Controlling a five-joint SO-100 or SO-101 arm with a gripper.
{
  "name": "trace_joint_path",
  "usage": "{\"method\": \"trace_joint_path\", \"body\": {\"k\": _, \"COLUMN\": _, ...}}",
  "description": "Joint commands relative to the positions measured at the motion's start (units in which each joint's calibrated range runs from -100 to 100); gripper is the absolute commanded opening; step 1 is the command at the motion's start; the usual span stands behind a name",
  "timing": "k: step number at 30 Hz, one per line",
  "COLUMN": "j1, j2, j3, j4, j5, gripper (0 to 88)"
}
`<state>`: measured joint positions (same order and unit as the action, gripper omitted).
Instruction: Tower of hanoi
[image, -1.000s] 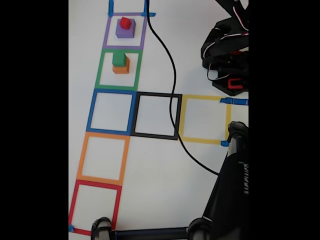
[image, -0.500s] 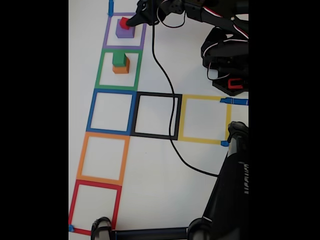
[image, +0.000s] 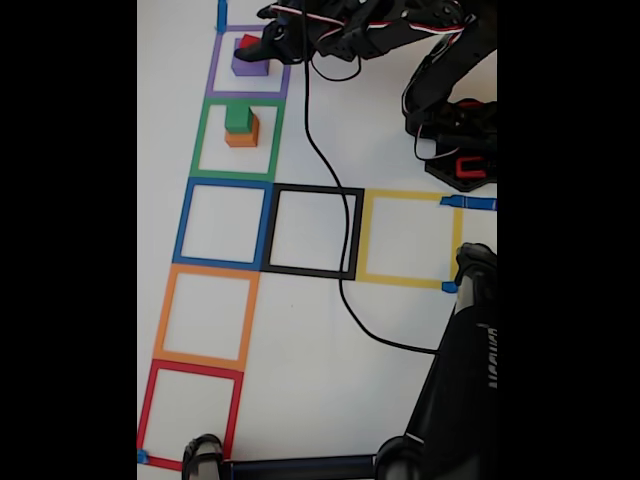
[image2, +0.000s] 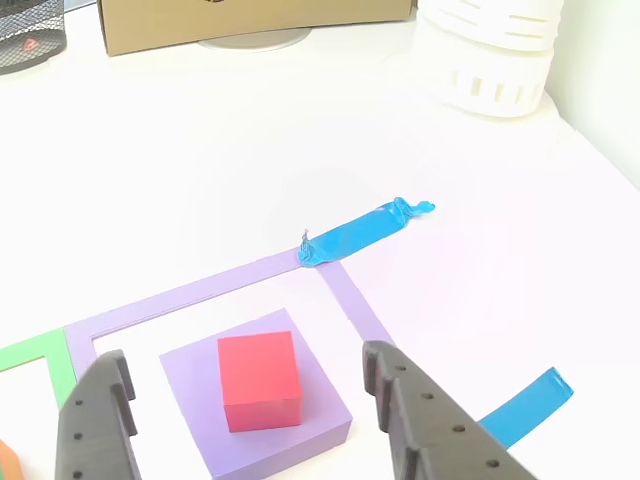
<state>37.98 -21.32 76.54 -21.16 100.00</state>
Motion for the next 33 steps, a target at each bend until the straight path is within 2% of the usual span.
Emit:
{"method": "trace_joint_path", "body": {"k": 1, "j1": 0.6, "j2": 4.5, "j3": -0.2, "j4": -7.9, "j5": 0.0, "gripper": 26.4}}
{"method": "trace_joint_path", "body": {"k": 17, "j1": 1.1, "j2": 23.1, "j3": -1.4, "j4": -27.3, "j5": 0.0, "gripper": 26.1}}
{"method": "trace_joint_path", "body": {"k": 33, "j1": 0.2, "j2": 30.4, "j3": -6.9, "j4": -30.4, "j5": 0.0, "gripper": 23.9}}
